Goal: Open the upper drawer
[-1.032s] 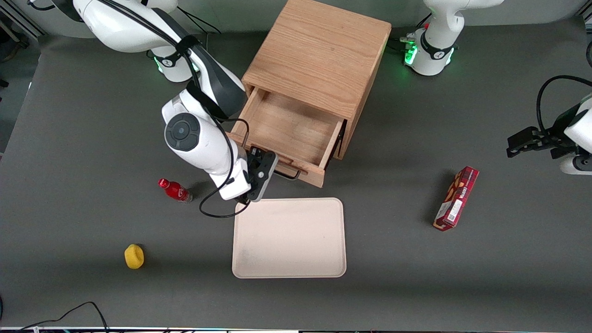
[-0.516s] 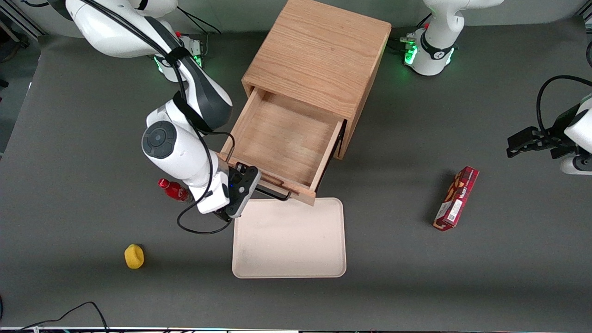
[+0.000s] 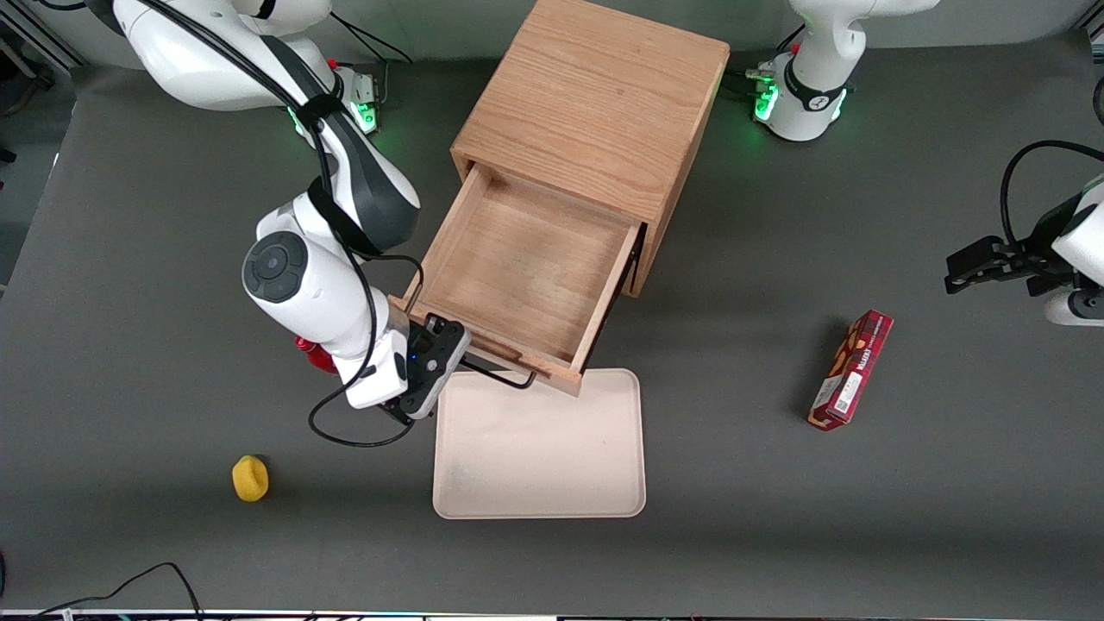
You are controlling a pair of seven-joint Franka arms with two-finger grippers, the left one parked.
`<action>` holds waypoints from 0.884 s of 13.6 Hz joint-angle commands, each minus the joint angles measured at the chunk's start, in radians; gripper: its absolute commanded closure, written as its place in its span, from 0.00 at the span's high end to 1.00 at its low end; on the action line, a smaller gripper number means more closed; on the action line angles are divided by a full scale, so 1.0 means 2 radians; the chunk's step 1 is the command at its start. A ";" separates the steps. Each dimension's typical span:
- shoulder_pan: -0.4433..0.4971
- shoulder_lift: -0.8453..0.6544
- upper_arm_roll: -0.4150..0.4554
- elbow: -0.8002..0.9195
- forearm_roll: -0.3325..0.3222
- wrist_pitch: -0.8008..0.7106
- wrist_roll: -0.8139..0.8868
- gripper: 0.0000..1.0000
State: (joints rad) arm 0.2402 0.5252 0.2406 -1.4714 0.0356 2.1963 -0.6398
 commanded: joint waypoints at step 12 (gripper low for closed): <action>-0.067 -0.156 -0.056 0.006 0.133 -0.127 0.131 1.00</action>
State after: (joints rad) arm 0.1015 0.3222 0.1917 -1.3979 0.2737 2.0405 -0.5337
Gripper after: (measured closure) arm 0.000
